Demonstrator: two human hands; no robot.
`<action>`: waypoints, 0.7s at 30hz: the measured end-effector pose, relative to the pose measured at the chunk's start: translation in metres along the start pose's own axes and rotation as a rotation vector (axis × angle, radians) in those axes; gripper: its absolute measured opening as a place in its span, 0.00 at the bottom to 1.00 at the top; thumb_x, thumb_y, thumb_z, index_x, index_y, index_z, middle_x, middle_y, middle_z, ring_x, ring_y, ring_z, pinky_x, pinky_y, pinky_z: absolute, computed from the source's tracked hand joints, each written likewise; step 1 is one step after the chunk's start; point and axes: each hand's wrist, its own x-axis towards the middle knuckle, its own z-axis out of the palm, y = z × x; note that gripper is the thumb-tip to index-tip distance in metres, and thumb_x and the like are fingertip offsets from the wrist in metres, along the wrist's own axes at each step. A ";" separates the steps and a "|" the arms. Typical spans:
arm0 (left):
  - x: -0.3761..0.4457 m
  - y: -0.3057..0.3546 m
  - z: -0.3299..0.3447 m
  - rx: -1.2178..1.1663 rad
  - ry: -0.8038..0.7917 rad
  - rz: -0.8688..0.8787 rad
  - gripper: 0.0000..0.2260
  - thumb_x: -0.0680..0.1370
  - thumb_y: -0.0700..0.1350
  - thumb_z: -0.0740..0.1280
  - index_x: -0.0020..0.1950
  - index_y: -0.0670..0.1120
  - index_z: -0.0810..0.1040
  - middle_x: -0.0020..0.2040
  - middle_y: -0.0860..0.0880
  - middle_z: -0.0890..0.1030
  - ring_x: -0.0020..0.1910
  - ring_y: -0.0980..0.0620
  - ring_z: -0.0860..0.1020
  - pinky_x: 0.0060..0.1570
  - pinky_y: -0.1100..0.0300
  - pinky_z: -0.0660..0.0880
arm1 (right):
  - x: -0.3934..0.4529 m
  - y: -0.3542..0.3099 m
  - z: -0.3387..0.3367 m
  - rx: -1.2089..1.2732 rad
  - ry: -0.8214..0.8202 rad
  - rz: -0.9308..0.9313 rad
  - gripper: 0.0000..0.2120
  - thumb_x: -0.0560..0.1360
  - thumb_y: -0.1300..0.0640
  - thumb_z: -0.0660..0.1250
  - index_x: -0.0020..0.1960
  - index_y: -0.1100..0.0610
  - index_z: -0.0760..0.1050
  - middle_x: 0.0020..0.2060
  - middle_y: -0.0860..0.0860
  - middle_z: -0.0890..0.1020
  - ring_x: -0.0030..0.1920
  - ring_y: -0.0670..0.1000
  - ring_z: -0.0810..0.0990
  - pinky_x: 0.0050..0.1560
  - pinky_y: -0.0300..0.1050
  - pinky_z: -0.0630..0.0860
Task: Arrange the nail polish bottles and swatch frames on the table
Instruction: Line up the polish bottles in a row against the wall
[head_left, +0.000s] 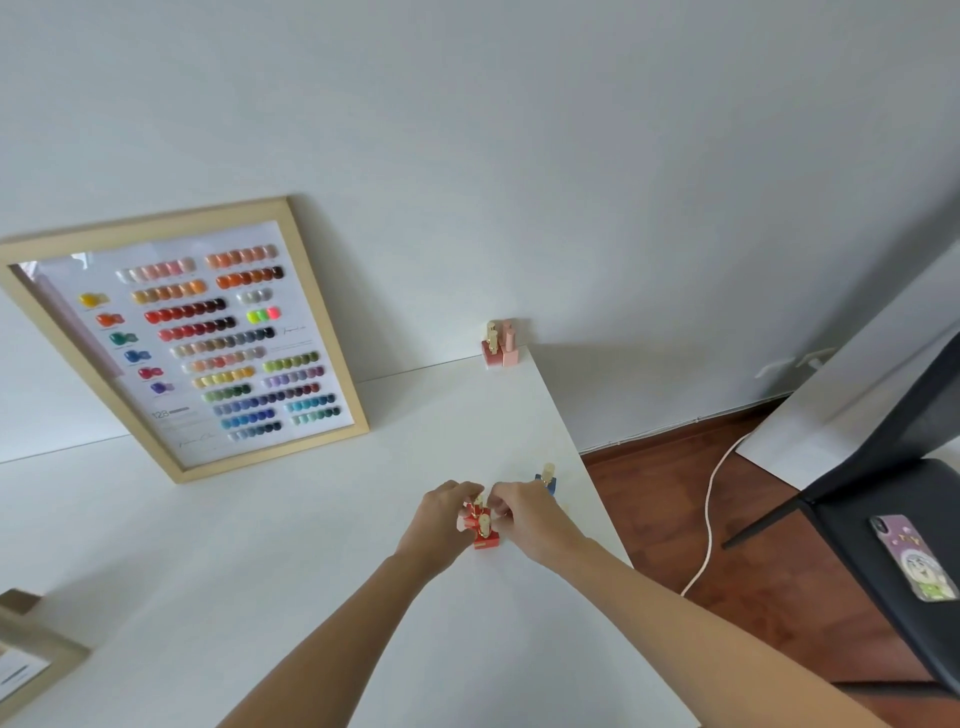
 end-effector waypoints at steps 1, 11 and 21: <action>0.000 0.001 0.001 0.003 -0.007 -0.004 0.23 0.71 0.39 0.71 0.66 0.48 0.74 0.55 0.49 0.77 0.52 0.52 0.78 0.53 0.60 0.75 | -0.001 0.003 -0.005 -0.001 0.026 0.005 0.09 0.76 0.63 0.65 0.55 0.60 0.77 0.49 0.57 0.83 0.50 0.54 0.81 0.53 0.46 0.78; 0.002 0.012 0.014 0.056 -0.021 -0.020 0.23 0.75 0.40 0.69 0.68 0.52 0.72 0.58 0.47 0.76 0.55 0.47 0.77 0.56 0.55 0.76 | -0.013 0.049 -0.049 -0.112 0.001 0.174 0.08 0.74 0.64 0.65 0.52 0.62 0.80 0.50 0.57 0.83 0.53 0.56 0.79 0.52 0.44 0.73; -0.002 0.012 0.015 0.068 0.010 -0.022 0.21 0.75 0.38 0.67 0.67 0.51 0.73 0.56 0.46 0.78 0.54 0.48 0.78 0.55 0.57 0.75 | -0.013 0.049 -0.044 -0.099 -0.072 0.105 0.14 0.76 0.70 0.57 0.52 0.64 0.79 0.49 0.60 0.82 0.52 0.58 0.80 0.49 0.46 0.74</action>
